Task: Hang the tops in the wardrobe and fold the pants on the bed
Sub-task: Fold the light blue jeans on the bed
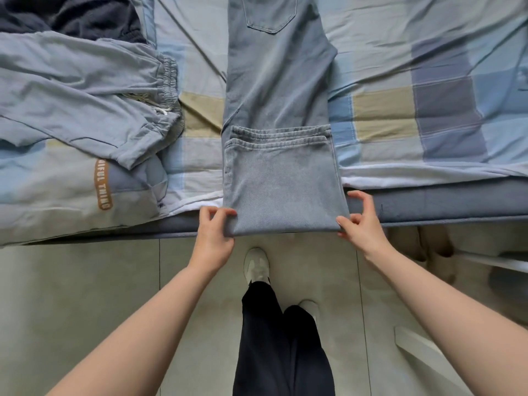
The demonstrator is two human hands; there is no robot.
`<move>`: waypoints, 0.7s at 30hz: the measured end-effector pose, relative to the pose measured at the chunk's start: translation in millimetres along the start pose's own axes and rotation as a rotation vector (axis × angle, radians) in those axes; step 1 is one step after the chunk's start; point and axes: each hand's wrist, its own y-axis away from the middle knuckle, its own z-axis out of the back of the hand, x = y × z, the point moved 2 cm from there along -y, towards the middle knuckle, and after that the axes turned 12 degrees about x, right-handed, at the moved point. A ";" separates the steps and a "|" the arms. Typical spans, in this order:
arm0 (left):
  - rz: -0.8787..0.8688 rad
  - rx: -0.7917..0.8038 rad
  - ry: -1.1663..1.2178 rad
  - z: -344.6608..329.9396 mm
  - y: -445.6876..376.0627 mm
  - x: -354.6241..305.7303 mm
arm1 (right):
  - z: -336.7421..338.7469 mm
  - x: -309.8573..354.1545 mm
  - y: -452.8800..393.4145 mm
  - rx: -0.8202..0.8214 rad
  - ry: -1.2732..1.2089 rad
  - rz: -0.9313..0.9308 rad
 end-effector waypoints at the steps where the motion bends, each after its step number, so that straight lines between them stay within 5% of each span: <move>1: -0.010 -0.010 -0.050 -1.6 5.8 -2.9 | 0.5 3.3 7.3 0.042 0.076 0.034; 7: 0.081 0.151 -0.105 -8.2 63.0 -19.0 | 24.5 7.9 75.8 0.149 0.159 0.063; 13: 0.022 0.323 -0.149 5.2 137.4 -43.4 | 41.3 5.0 134.6 0.349 0.167 -0.151; 17: 0.186 0.388 -0.032 43.3 122.4 -54.7 | 47.8 26.8 129.3 0.364 -0.017 -0.311; 21: 0.165 0.415 0.148 100.0 60.9 -70.0 | 55.6 76.8 88.9 0.458 -0.123 -0.452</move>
